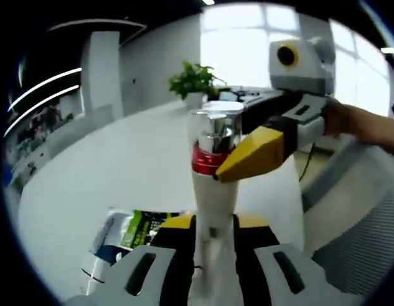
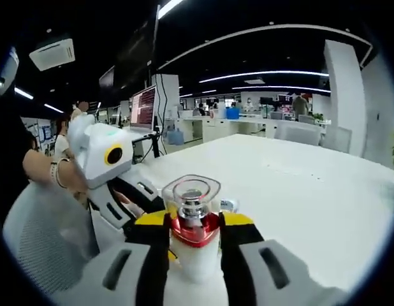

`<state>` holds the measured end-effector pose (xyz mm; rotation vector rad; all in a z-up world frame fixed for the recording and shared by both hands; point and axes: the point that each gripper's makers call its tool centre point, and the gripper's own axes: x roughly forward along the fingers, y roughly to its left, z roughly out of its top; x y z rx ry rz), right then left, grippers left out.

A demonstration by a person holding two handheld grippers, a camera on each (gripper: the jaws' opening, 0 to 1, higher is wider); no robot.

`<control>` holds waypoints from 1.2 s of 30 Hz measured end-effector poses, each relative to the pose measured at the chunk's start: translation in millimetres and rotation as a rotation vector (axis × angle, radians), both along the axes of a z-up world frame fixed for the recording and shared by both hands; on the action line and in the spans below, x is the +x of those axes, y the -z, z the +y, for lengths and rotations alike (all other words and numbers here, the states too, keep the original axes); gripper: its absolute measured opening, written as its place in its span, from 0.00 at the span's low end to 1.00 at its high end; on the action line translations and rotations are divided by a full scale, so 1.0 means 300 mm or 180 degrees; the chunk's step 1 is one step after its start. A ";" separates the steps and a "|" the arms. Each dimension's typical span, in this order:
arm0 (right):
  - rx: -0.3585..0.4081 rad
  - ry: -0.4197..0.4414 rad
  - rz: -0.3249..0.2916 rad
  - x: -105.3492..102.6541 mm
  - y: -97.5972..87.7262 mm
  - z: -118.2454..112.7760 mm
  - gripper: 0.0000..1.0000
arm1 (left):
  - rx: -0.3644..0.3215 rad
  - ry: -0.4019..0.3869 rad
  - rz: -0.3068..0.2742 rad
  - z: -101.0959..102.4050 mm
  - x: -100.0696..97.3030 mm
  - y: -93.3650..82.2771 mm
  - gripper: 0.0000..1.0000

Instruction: Arrange the skincare products in the storage area until every visible bottle or jar stands upright without overlapping.

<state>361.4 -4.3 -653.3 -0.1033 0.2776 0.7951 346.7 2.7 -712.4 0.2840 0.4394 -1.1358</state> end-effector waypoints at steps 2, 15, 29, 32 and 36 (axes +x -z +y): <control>-0.0006 0.0017 -0.0006 0.006 0.001 -0.007 0.31 | 0.0011 -0.0011 0.0007 0.005 0.003 0.001 0.22; 0.0003 0.0103 -0.0004 0.025 0.006 -0.040 0.31 | 0.0580 -0.0091 -0.0107 0.078 0.027 0.063 0.35; 0.0016 0.0097 0.0003 0.033 0.009 -0.044 0.31 | 0.0985 -0.0295 0.0121 0.164 0.039 0.166 0.33; 0.0016 0.0098 0.0000 0.034 0.010 -0.045 0.31 | 0.1017 -0.0268 0.0106 0.177 0.039 0.157 0.33; 0.0022 0.0101 0.0004 0.033 0.009 -0.043 0.31 | 0.0976 -0.0367 0.0052 0.225 0.068 0.116 0.33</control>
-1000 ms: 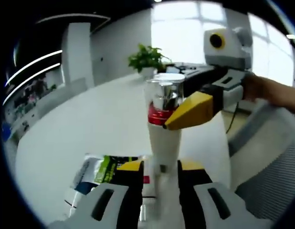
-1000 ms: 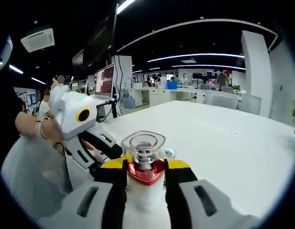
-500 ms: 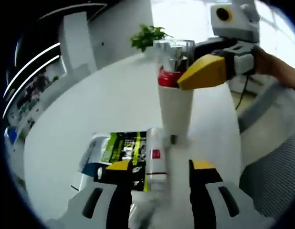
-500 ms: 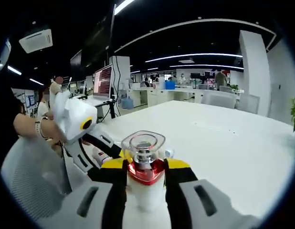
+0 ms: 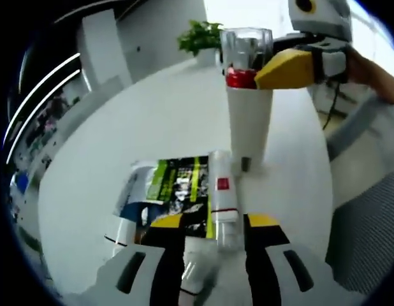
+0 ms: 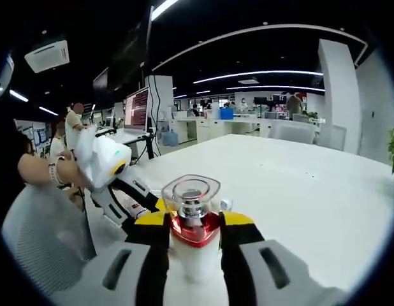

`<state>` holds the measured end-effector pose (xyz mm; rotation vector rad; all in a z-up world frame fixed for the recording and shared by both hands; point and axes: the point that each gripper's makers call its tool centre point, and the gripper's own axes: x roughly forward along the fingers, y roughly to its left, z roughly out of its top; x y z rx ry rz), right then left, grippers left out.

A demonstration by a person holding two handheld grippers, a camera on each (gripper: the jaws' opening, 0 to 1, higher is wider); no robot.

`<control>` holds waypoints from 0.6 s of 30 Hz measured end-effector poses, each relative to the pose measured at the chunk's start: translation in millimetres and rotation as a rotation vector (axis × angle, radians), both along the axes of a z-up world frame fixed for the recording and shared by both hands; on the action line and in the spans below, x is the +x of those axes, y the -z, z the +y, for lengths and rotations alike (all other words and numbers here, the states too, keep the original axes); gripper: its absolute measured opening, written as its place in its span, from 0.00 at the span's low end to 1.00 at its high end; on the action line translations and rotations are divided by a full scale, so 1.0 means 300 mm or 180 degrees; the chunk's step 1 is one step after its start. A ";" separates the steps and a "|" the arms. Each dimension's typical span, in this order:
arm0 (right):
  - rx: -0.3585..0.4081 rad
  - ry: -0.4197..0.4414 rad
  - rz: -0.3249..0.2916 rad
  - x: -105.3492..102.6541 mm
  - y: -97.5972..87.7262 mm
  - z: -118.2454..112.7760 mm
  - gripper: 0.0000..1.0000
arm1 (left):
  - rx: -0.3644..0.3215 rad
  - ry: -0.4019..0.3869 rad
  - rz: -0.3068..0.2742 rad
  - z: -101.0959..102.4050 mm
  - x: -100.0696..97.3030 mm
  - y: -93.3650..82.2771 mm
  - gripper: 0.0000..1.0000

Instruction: Arrange the skincare products in the storage area until every visible bottle or jar stands upright without overlapping.

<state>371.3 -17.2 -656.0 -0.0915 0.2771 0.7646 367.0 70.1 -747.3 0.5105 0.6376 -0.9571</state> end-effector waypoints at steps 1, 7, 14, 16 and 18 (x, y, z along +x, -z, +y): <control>0.0002 -0.0002 0.0003 0.000 0.000 0.000 0.31 | -0.0008 -0.0015 0.0001 0.010 0.003 -0.005 0.33; 0.0011 -0.0004 0.0014 -0.001 0.000 0.002 0.31 | 0.0092 -0.0088 -0.0026 0.074 0.015 -0.010 0.34; 0.0014 -0.0008 0.0022 -0.004 0.000 0.004 0.31 | 0.0148 -0.0170 0.0032 0.147 0.037 -0.008 0.36; 0.0016 -0.0009 0.0027 -0.005 0.000 0.005 0.31 | 0.0175 -0.0174 0.0006 0.173 0.045 -0.019 0.36; 0.0019 -0.0014 0.0031 -0.005 0.001 0.006 0.31 | 0.0204 -0.0190 -0.0011 0.198 0.054 -0.025 0.37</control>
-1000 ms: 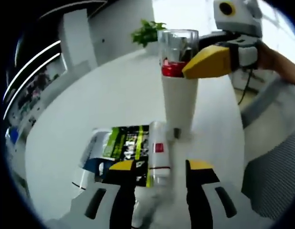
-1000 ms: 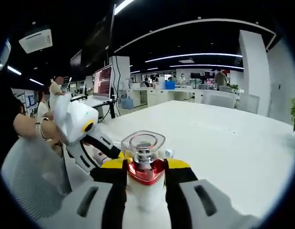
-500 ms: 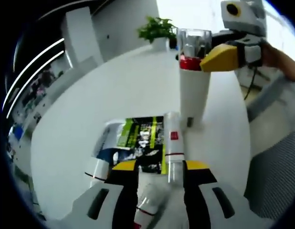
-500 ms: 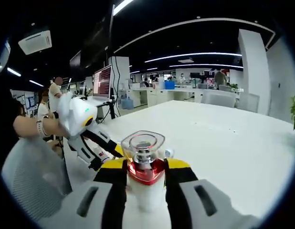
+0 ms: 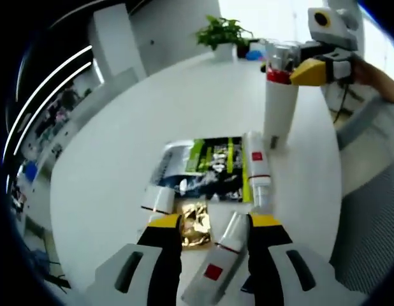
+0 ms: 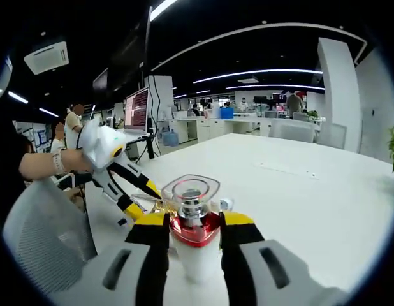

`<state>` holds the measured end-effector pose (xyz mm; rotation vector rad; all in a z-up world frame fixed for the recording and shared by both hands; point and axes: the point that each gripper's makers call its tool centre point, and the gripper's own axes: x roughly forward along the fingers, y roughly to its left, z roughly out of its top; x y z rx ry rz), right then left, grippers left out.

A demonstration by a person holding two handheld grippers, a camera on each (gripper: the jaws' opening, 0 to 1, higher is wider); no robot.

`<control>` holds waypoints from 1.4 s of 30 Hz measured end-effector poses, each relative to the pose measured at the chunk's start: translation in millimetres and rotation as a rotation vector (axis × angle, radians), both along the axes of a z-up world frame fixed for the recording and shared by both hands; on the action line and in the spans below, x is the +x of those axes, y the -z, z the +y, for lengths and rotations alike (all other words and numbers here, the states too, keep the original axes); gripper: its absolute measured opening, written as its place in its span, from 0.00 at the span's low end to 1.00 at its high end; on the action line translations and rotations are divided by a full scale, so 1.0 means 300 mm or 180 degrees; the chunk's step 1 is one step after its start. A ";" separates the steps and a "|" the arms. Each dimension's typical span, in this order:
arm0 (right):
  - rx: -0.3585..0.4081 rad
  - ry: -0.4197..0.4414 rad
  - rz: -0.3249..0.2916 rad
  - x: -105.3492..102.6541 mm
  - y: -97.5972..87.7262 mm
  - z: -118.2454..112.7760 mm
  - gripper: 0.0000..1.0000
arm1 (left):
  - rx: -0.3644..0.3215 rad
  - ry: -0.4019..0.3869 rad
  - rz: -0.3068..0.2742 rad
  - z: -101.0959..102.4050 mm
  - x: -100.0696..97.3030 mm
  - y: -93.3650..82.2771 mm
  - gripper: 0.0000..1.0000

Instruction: Arrange the skincare products in the storage area until every visible bottle or jar stands upright without overlapping.

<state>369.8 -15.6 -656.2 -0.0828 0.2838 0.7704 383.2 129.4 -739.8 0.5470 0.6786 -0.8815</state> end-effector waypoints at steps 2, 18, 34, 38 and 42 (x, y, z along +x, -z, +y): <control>0.0008 -0.0002 0.0009 -0.002 0.000 0.001 0.31 | 0.0081 0.0097 0.0041 0.016 -0.016 0.008 0.37; -0.0003 -0.0005 0.0022 -0.007 0.000 0.004 0.31 | 0.0143 -0.0033 0.0038 0.180 0.140 -0.027 0.38; -0.0011 -0.0008 0.0022 -0.010 -0.002 0.006 0.32 | 0.0236 0.0025 0.0400 0.187 0.179 0.080 0.37; 0.0004 -0.0013 0.0031 -0.011 -0.002 0.007 0.32 | 0.0318 0.0051 0.0453 0.191 0.186 0.098 0.36; 0.0011 -0.0013 0.0033 -0.012 -0.003 0.008 0.32 | 0.0303 0.0069 0.0498 0.176 0.190 0.109 0.36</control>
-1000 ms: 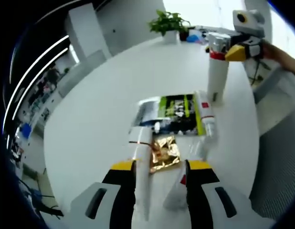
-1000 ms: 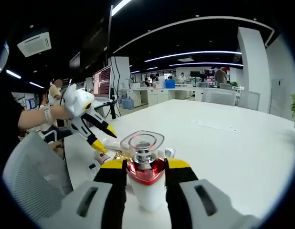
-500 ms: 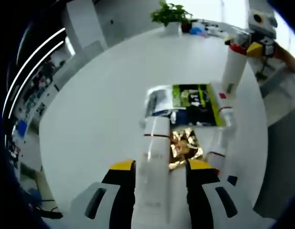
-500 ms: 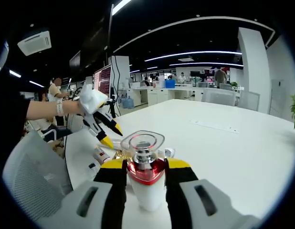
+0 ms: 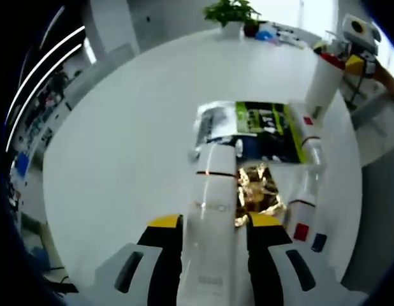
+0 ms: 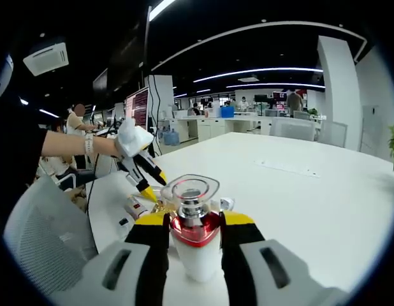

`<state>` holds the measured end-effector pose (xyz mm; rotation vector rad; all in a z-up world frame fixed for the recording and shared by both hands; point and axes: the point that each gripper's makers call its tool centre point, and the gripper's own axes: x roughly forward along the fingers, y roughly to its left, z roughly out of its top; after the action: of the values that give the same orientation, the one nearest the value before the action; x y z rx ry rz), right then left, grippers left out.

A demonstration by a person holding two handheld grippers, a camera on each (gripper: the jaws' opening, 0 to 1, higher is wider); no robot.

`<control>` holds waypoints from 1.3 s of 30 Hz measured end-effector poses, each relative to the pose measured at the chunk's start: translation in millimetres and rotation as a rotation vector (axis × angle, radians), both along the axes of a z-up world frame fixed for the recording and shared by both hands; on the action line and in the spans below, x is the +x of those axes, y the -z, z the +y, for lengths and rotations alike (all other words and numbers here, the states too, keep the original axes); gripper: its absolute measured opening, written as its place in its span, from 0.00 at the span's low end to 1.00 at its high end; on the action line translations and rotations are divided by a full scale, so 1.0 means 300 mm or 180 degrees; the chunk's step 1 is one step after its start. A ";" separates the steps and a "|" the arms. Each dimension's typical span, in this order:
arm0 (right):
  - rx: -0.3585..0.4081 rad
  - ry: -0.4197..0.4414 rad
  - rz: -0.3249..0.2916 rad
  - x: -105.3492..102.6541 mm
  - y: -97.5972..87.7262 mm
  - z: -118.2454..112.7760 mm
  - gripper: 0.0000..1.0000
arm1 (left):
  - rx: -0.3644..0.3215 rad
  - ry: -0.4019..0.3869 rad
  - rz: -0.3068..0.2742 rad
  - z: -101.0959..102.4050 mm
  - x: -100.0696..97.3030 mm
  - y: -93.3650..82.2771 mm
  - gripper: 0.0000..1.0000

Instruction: Arrange the skincare products in the storage area until every visible bottle or jar stands upright without overlapping.

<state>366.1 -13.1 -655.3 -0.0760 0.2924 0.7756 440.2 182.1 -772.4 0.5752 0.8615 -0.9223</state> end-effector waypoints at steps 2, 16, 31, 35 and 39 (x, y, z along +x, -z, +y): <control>0.0000 -0.0002 0.0001 -0.001 0.000 0.001 0.32 | 0.0047 0.0014 0.0005 0.000 0.005 0.008 0.35; 0.0019 -0.0004 0.0013 -0.005 -0.002 0.006 0.32 | 0.0047 0.0028 0.0072 0.002 0.012 0.030 0.33; 0.0055 0.0003 0.0030 -0.006 -0.003 0.007 0.32 | -0.0115 0.0033 0.0020 -0.001 0.027 0.031 0.30; 0.0079 0.0000 0.0046 -0.006 -0.002 0.008 0.32 | -0.0139 0.0039 -0.0005 -0.002 0.026 0.030 0.29; 0.0088 0.0000 0.0056 -0.006 -0.002 0.009 0.32 | -0.0174 -0.0033 -0.0007 -0.001 0.031 0.030 0.28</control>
<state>364.4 -10.5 -654.7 -0.0432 0.2982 0.7805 449.4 181.9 -781.4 0.5240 0.8341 -0.9327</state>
